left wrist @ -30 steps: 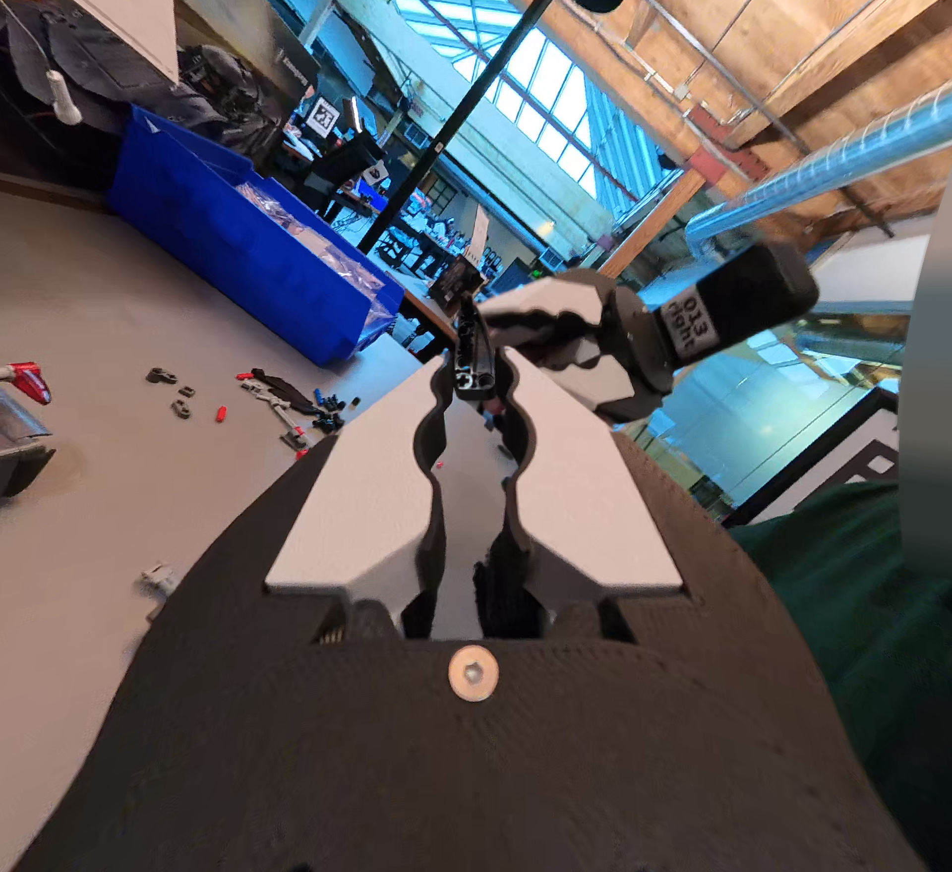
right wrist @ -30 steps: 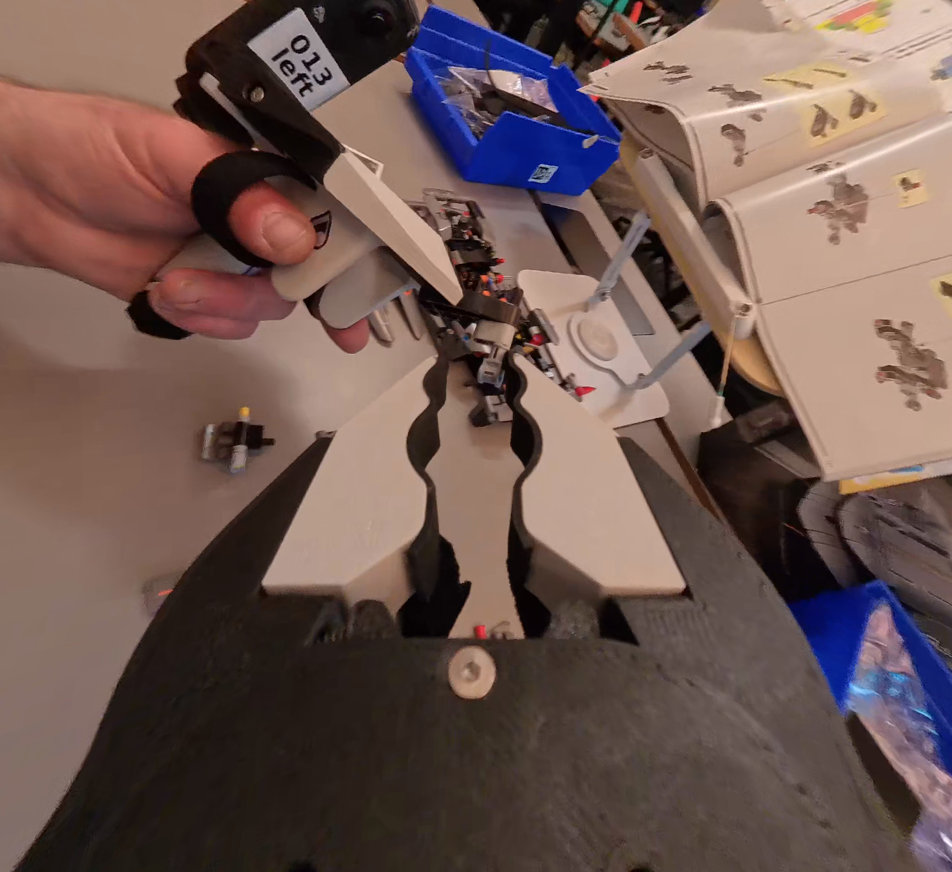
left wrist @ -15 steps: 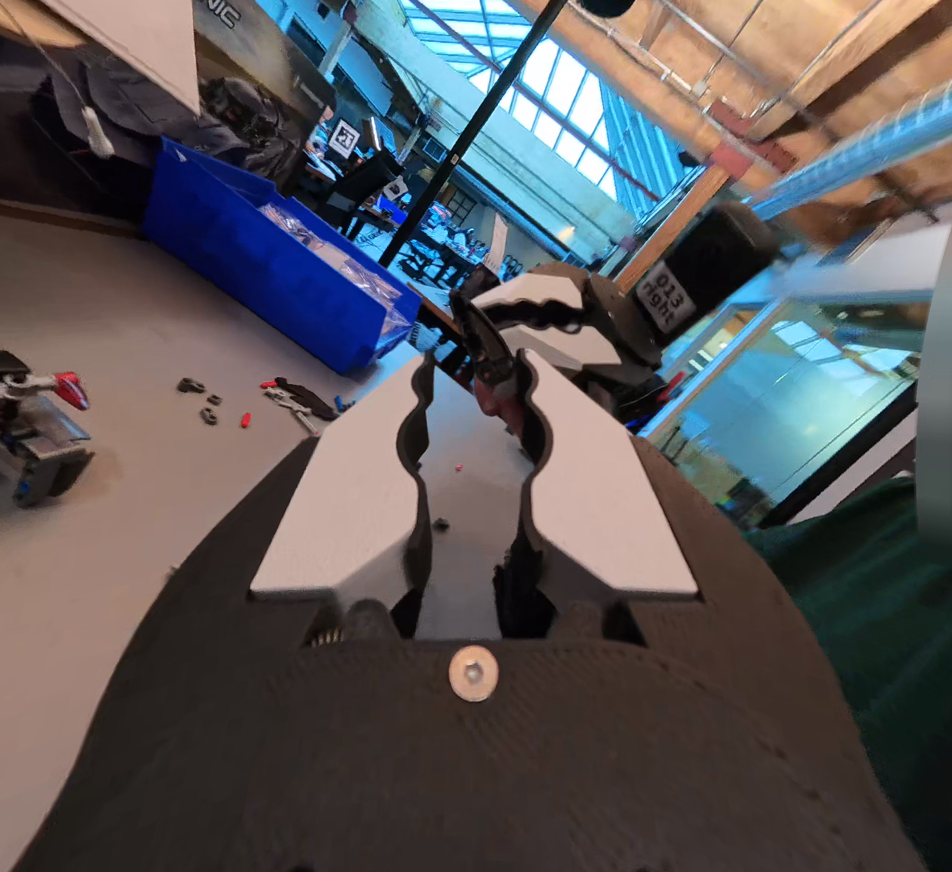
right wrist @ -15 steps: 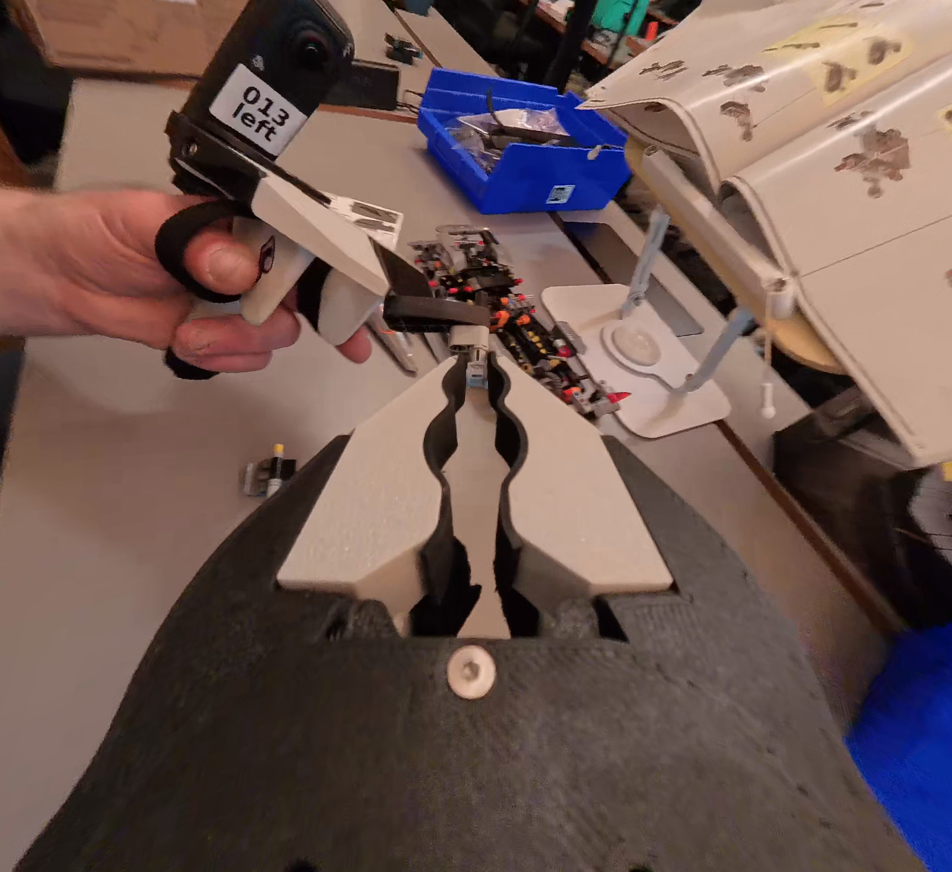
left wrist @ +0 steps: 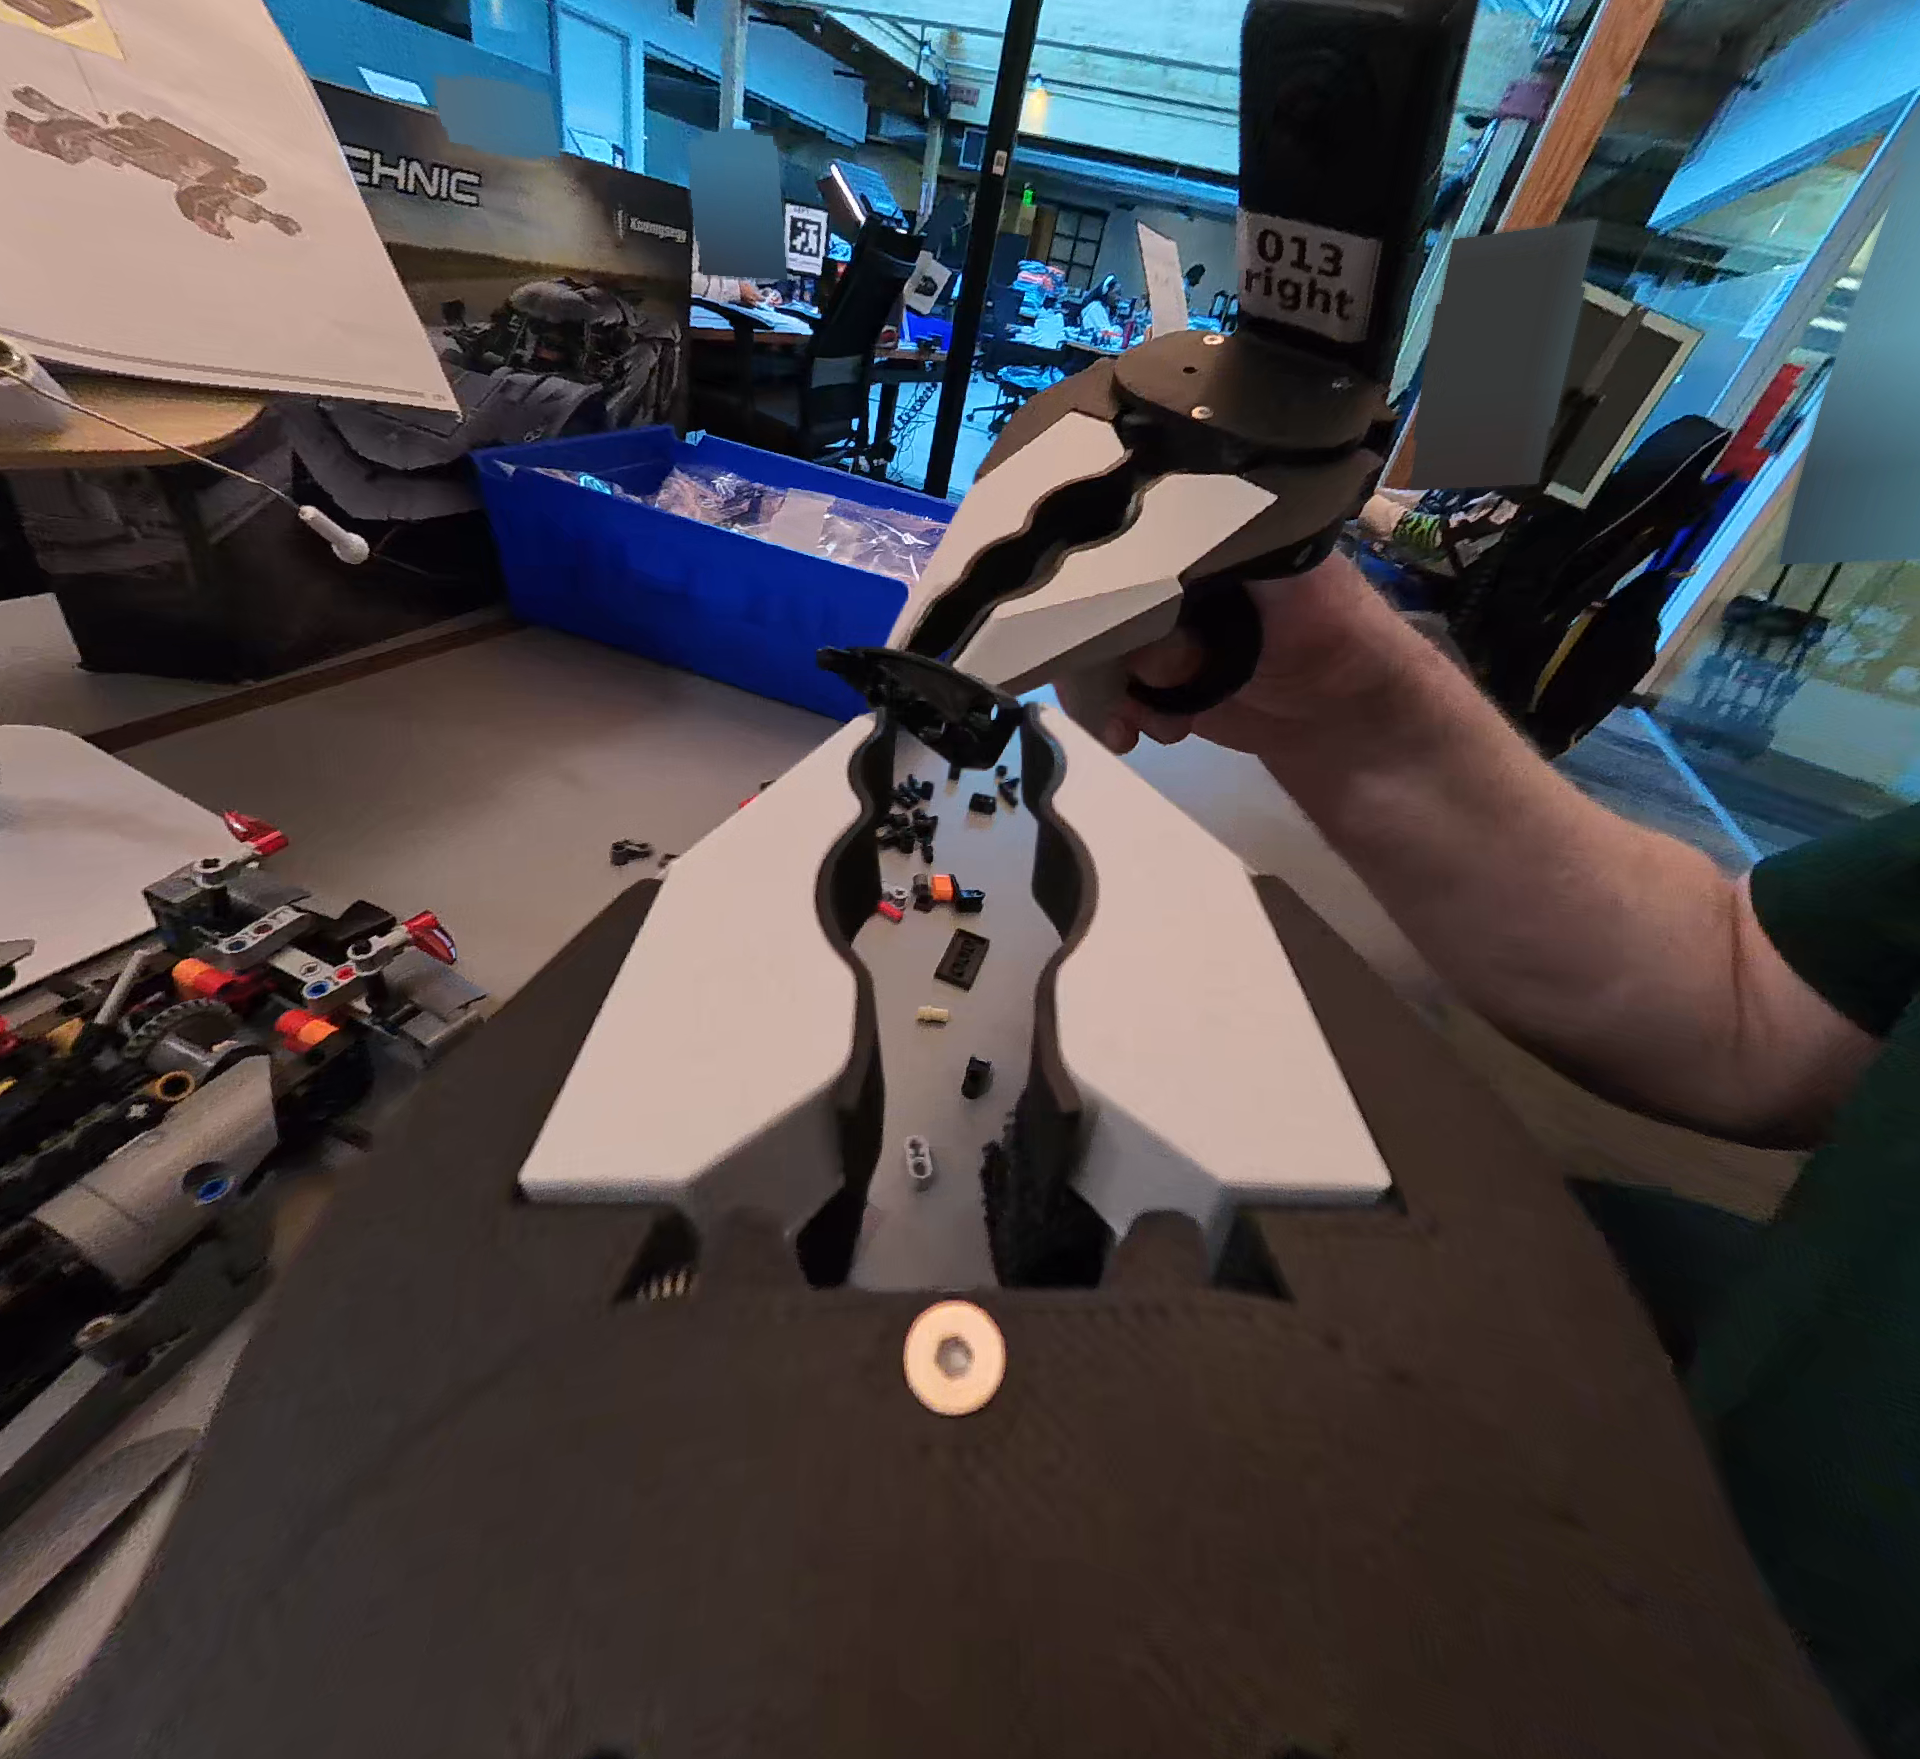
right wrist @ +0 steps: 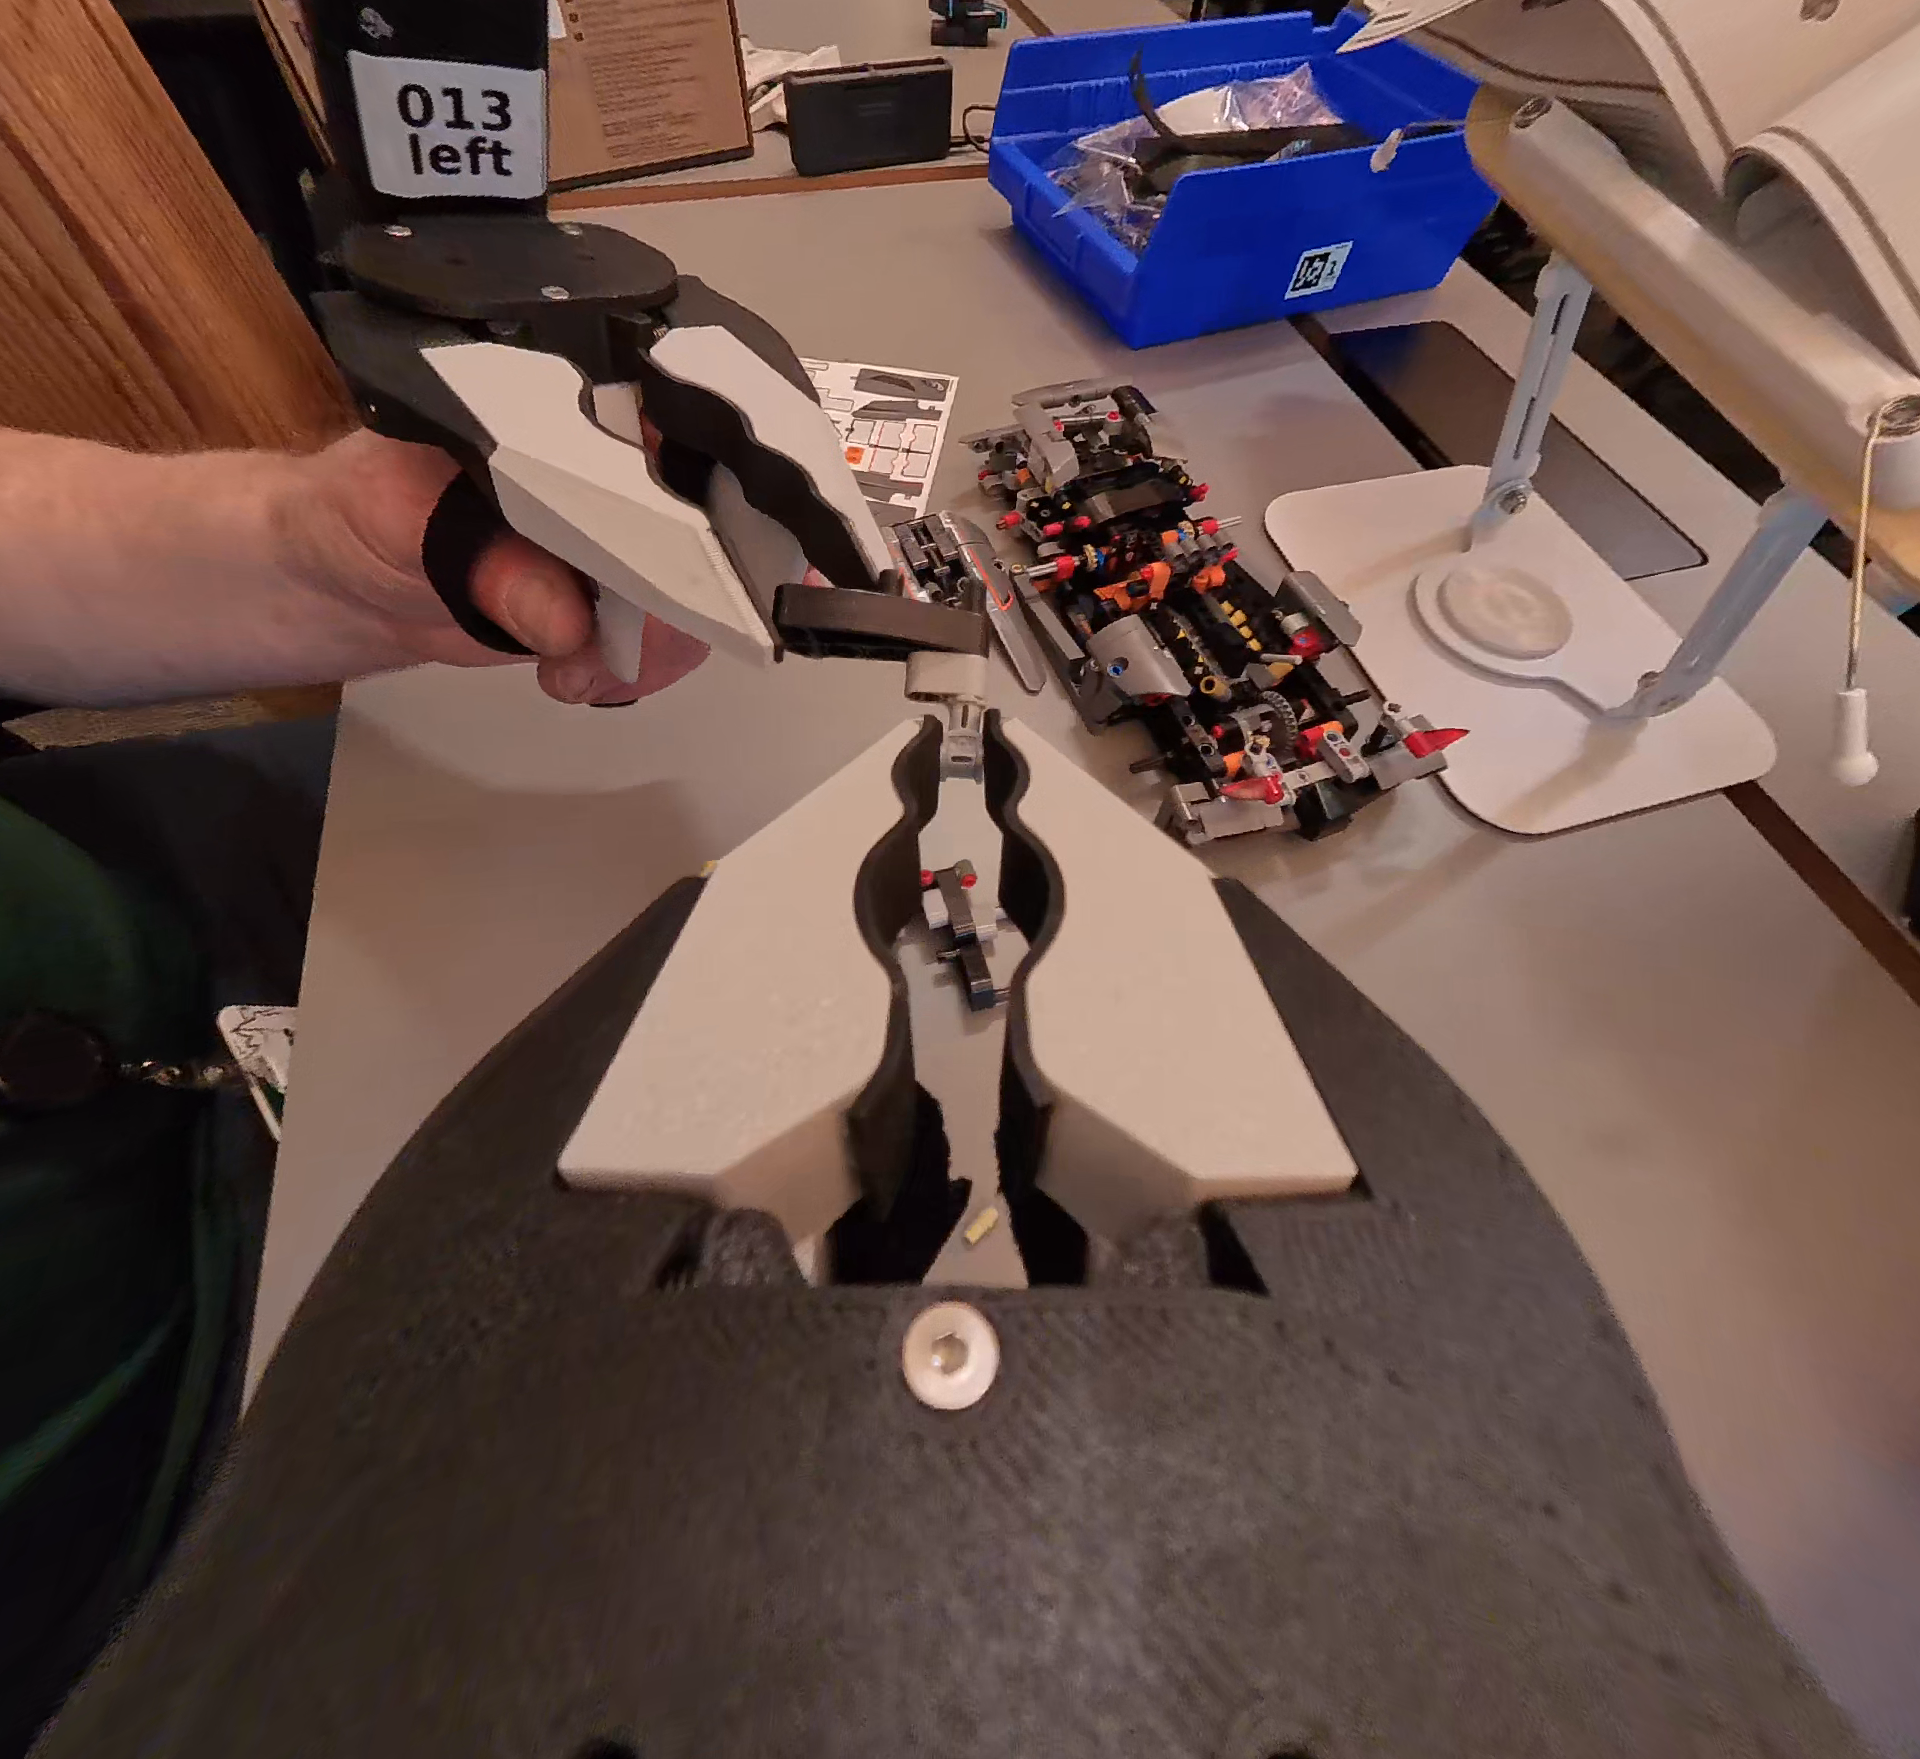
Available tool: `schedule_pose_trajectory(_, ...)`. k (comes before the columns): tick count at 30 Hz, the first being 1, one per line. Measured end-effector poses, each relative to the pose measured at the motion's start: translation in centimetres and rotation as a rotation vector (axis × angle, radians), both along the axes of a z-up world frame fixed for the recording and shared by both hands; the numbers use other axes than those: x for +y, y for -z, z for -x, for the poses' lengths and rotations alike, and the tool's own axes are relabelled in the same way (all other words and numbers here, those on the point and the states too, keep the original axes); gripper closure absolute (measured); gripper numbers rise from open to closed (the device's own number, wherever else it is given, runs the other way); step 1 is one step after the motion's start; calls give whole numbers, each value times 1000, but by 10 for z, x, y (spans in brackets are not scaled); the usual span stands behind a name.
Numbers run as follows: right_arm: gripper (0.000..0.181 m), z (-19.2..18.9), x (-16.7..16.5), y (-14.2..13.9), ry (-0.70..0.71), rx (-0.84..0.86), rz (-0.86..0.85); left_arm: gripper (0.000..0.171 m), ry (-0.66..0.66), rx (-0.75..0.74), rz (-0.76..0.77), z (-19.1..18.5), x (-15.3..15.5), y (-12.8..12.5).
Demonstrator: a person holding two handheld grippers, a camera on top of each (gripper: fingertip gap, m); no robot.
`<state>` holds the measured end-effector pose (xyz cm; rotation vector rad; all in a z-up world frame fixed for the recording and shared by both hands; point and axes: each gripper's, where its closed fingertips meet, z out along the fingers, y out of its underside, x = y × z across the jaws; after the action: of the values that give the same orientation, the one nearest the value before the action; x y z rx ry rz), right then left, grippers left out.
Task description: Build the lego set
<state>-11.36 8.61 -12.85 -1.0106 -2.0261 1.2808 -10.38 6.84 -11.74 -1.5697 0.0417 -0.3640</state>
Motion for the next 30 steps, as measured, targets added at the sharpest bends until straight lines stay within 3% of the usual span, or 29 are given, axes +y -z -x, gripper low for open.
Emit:
schedule_pose_trajectory(10,176,2,1,4,29,-173,112,150,-6,-90,-32,5,-2,-2)
schedule_pose_trajectory(17,176,8,5,11,35,-345,171,147,-69,-37,-20,13,-7,5)
schedule_pose_trajectory(30,176,8,6,20,32,-366,163,148,-94,37,26,15,-7,16)
